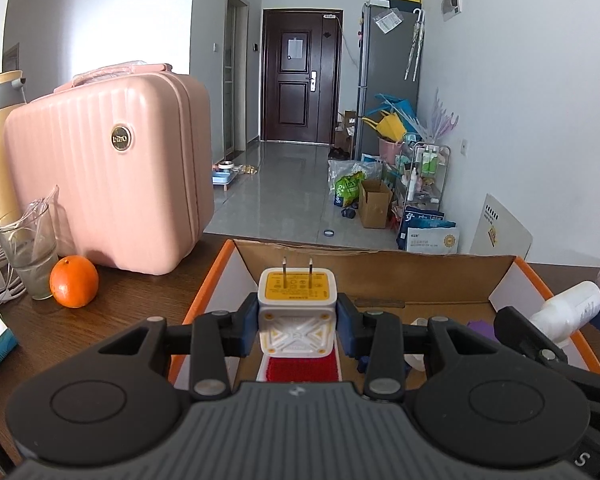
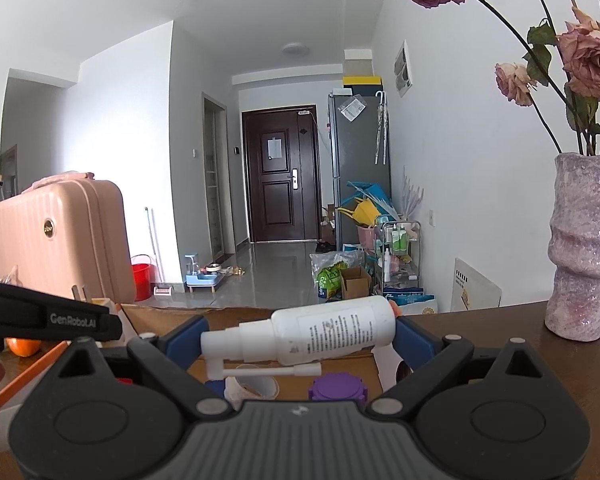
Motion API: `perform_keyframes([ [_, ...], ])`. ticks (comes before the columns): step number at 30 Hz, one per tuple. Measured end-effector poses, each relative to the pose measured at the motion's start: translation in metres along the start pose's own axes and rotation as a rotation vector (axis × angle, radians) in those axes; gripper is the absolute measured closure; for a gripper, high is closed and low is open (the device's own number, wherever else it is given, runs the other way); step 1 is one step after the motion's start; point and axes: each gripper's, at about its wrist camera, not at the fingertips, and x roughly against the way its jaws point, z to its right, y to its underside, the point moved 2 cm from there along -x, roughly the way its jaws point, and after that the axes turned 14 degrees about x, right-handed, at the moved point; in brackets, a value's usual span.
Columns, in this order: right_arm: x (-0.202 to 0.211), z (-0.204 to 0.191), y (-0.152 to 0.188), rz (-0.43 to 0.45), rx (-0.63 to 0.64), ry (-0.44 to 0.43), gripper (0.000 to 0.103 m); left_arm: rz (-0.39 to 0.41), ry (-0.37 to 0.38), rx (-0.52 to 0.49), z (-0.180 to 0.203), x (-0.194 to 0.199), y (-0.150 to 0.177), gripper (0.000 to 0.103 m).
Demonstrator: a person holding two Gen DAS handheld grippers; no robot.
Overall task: Organize rigid objects
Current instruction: 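Open both tools to drop the charger and spray bottle into the box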
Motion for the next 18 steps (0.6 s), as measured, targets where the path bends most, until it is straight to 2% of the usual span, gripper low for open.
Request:
perform_keyframes([
  [7, -0.003, 0.001, 0.0, -0.027, 0.006, -0.019, 0.005, -0.016, 0.014, 0.004, -0.002, 0.0, 0.002, 0.063],
  [8, -0.005, 0.0, 0.001, -0.036, 0.011, -0.019, 0.005, -0.009, 0.018, 0.001, -0.002, 0.001, 0.001, 0.06],
  [9, -0.005, 0.0, 0.001, -0.037, 0.015, -0.012, 0.004, -0.006, 0.021, -0.001, -0.001, 0.003, 0.001, 0.047],
  [10, -0.005, -0.001, 0.002, -0.04, 0.017, -0.003, 0.0, 0.001, 0.011, 0.003, -0.001, 0.005, 0.001, 0.022],
  [12, -0.005, 0.0, 0.002, -0.041, 0.017, 0.01, 0.0, 0.045, -0.016, 0.009, -0.001, 0.01, 0.001, 0.006],
  [15, -0.005, 0.002, 0.002, -0.044, 0.009, 0.018, 0.0, 0.066, -0.014, 0.022, -0.003, 0.015, -0.001, 0.0],
  [18, -0.005, 0.002, 0.003, -0.048, 0.005, 0.02, 0.0, 0.073, -0.013, 0.032, -0.004, 0.017, -0.003, 0.0],
])
